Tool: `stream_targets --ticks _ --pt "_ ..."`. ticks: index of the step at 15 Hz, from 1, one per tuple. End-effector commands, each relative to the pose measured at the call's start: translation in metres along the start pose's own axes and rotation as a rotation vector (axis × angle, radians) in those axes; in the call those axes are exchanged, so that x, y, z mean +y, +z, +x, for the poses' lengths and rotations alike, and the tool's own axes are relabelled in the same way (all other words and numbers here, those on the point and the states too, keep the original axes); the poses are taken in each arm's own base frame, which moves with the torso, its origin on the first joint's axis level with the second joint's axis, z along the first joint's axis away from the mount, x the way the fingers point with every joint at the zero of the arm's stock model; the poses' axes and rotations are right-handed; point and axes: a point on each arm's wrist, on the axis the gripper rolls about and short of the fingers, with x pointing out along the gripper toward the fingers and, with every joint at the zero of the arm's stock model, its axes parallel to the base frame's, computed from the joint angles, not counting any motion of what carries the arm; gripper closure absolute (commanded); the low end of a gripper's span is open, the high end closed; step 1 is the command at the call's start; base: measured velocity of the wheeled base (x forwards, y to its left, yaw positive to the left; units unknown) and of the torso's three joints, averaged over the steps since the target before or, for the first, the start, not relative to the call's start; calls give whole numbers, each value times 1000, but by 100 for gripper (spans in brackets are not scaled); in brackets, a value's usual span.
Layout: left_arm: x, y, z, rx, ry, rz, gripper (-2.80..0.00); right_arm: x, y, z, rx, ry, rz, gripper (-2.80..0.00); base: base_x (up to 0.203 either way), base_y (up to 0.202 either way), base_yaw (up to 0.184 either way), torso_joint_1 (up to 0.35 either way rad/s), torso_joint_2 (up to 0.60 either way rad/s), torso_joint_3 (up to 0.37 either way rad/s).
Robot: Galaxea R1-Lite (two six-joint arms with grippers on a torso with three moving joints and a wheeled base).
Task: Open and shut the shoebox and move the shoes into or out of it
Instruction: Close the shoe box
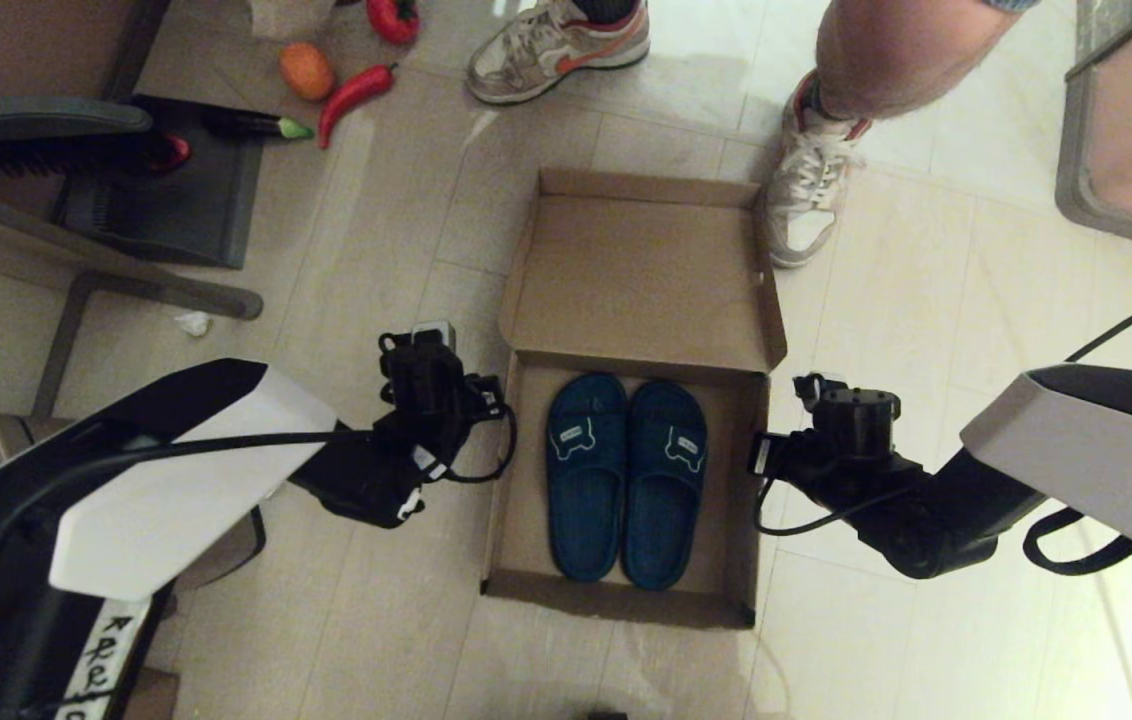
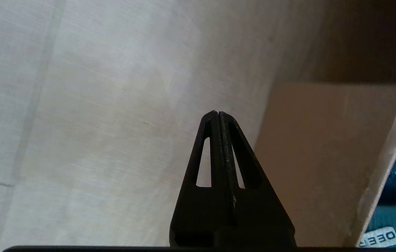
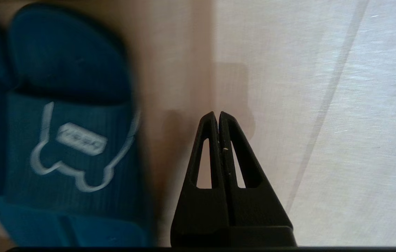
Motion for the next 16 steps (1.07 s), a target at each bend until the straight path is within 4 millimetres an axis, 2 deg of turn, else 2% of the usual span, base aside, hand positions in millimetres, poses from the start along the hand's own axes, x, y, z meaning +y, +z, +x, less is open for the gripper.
stream_targets --ticks 1,8,13,16 --pt "-7 -10 2 14 -11 4 0 2 -1 1 -1 5 0 0 0 0 0 0 0 0" --pt "-8 -26 -17 92 -10 31 0 3 -8 -2 22 2 0 0 0 0 0 0 0 0" --pt "-5 -38 -36 140 -4 35 0 6 -26 -14 64 -6 -7 0 0 0 0 0 0 0" --pt "-8 -46 -49 155 -3 42 0 4 -29 -21 69 -16 -9 0 0 0 0 0 0 0"
